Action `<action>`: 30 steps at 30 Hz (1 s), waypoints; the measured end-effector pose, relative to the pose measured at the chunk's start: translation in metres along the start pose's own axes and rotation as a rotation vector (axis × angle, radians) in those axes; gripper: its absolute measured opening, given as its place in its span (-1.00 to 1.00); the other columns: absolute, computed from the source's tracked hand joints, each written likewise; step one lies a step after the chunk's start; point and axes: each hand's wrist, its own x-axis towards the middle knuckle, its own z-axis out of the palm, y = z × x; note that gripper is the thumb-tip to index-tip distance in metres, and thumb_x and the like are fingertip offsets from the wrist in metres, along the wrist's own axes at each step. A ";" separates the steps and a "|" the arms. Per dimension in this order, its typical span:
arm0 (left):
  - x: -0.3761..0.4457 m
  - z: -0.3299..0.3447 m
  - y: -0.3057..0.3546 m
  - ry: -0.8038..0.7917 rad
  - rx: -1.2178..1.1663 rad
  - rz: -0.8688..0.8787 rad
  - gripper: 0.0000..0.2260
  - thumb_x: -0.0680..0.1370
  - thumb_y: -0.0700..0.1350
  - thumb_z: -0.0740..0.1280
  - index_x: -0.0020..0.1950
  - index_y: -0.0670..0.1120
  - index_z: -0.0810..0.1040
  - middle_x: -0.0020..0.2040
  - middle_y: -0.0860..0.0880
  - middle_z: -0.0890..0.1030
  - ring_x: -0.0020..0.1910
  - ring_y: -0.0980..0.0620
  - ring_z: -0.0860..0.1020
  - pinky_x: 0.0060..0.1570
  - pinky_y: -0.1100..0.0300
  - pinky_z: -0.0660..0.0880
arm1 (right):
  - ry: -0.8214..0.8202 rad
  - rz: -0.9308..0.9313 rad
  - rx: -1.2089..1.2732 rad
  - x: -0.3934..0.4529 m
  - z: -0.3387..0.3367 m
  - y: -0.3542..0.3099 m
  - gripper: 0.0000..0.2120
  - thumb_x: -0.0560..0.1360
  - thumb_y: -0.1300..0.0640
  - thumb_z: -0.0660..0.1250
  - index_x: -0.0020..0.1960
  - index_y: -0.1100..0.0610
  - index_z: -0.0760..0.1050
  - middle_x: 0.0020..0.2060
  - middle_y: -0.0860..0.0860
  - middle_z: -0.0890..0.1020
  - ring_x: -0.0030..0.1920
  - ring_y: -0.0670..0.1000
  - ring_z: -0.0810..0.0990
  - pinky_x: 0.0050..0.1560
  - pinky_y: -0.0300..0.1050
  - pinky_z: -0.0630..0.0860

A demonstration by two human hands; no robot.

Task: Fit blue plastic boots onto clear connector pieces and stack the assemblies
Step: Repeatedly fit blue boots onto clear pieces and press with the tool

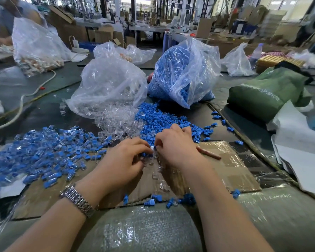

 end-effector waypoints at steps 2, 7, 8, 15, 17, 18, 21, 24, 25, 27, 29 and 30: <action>-0.003 -0.001 0.000 0.000 -0.042 0.005 -0.74 0.56 -0.11 0.36 0.21 0.12 0.64 0.22 0.25 0.50 0.21 0.29 0.43 0.25 0.28 0.41 | 0.002 0.013 0.042 -0.002 -0.001 0.001 -0.82 0.61 0.11 0.25 0.06 -0.10 0.59 -0.05 -0.07 0.56 0.17 0.07 0.38 0.17 0.17 0.21; -0.005 -0.004 0.001 0.012 -0.033 0.009 -0.90 0.54 0.01 0.44 0.03 0.20 0.65 0.07 0.29 0.47 -0.01 0.29 0.49 -0.06 0.35 0.47 | 0.033 0.045 0.127 -0.004 -0.003 0.007 -0.82 0.62 0.10 0.27 0.06 -0.11 0.62 0.02 -0.04 0.61 0.18 0.07 0.42 0.18 0.14 0.27; -0.005 -0.005 0.001 0.010 -0.029 0.005 -0.92 0.53 0.03 0.46 -0.01 0.22 0.63 0.05 0.28 0.47 -0.03 0.29 0.49 -0.09 0.36 0.46 | 0.034 0.047 0.138 -0.004 -0.003 0.007 -0.83 0.62 0.09 0.28 0.07 -0.11 0.63 0.03 -0.03 0.60 0.19 0.07 0.43 0.18 0.13 0.28; -0.005 -0.010 0.004 0.097 -0.163 -0.097 -0.94 0.50 -0.01 0.48 -0.05 0.13 0.67 -0.19 0.16 0.58 -0.21 0.29 0.53 -0.23 0.41 0.46 | 0.093 0.092 0.348 -0.006 -0.006 0.008 -0.94 0.59 0.06 0.38 -0.02 -0.05 0.64 -0.06 -0.10 0.65 0.08 0.01 0.58 0.25 0.13 0.47; -0.006 -0.014 0.004 0.134 -0.339 -0.162 -0.97 0.53 -0.08 0.47 -0.07 0.05 0.67 -0.27 0.07 0.67 -0.32 0.22 0.61 -0.29 0.41 0.51 | 0.120 0.100 0.468 -0.007 -0.007 0.009 -0.96 0.58 0.07 0.41 -0.05 -0.03 0.63 -0.12 -0.11 0.68 -0.01 -0.03 0.62 0.18 0.08 0.55; -0.006 -0.017 0.004 0.141 -0.431 -0.209 -0.98 0.54 -0.10 0.46 -0.08 0.02 0.67 -0.26 0.06 0.69 -0.35 0.17 0.63 -0.31 0.39 0.52 | 0.129 0.098 0.530 -0.007 -0.007 0.010 -0.96 0.57 0.07 0.42 -0.06 -0.02 0.63 -0.14 -0.11 0.68 -0.05 -0.06 0.63 0.13 0.03 0.58; -0.006 -0.021 0.002 0.136 -0.650 -0.342 -0.98 0.55 -0.14 0.44 -0.05 -0.05 0.67 -0.22 -0.04 0.71 -0.31 0.07 0.66 -0.29 0.33 0.57 | 0.122 0.074 0.699 -0.008 -0.010 0.010 -0.95 0.58 0.07 0.42 -0.07 -0.01 0.62 -0.19 -0.13 0.66 -0.12 -0.13 0.62 0.01 -0.14 0.57; -0.004 -0.019 0.000 0.142 -0.624 -0.358 -0.98 0.56 -0.15 0.43 -0.03 -0.05 0.66 -0.19 -0.06 0.71 -0.24 0.05 0.68 -0.23 0.29 0.60 | 0.107 0.065 0.771 -0.009 -0.011 0.010 -0.94 0.58 0.08 0.41 -0.07 -0.01 0.61 -0.19 -0.11 0.66 -0.13 -0.12 0.62 -0.01 -0.16 0.56; -0.003 -0.018 0.000 0.139 -0.565 -0.337 -0.97 0.57 -0.15 0.43 -0.02 -0.04 0.65 -0.18 -0.06 0.70 -0.22 0.05 0.68 -0.20 0.27 0.62 | 0.114 0.075 0.769 -0.009 -0.011 0.011 -0.94 0.59 0.08 0.41 -0.07 0.00 0.60 -0.19 -0.11 0.66 -0.13 -0.12 0.62 -0.02 -0.16 0.56; -0.004 -0.016 0.000 0.119 -0.462 -0.264 -0.90 0.57 -0.15 0.43 0.04 0.03 0.64 -0.12 0.02 0.68 -0.15 0.09 0.66 -0.11 0.29 0.61 | 0.137 0.098 0.763 -0.009 -0.011 0.013 -0.95 0.59 0.08 0.40 -0.06 0.00 0.60 -0.19 -0.12 0.66 -0.13 -0.12 0.62 -0.03 -0.16 0.56; -0.005 -0.015 -0.001 0.089 -0.332 -0.184 -0.81 0.57 -0.15 0.42 0.13 0.10 0.63 -0.03 0.13 0.61 -0.10 0.18 0.60 -0.05 0.33 0.57 | 0.152 0.109 0.765 -0.009 -0.012 0.015 -0.96 0.59 0.08 0.40 -0.05 -0.01 0.61 -0.19 -0.12 0.66 -0.13 -0.13 0.62 -0.04 -0.18 0.55; -0.005 -0.013 0.000 0.070 -0.260 -0.159 -0.78 0.57 -0.14 0.41 0.16 0.12 0.62 -0.01 0.17 0.57 -0.10 0.19 0.57 -0.03 0.32 0.55 | 0.150 0.110 0.762 -0.009 -0.012 0.015 -0.97 0.59 0.07 0.40 -0.04 -0.01 0.61 -0.19 -0.13 0.66 -0.13 -0.14 0.62 -0.04 -0.18 0.55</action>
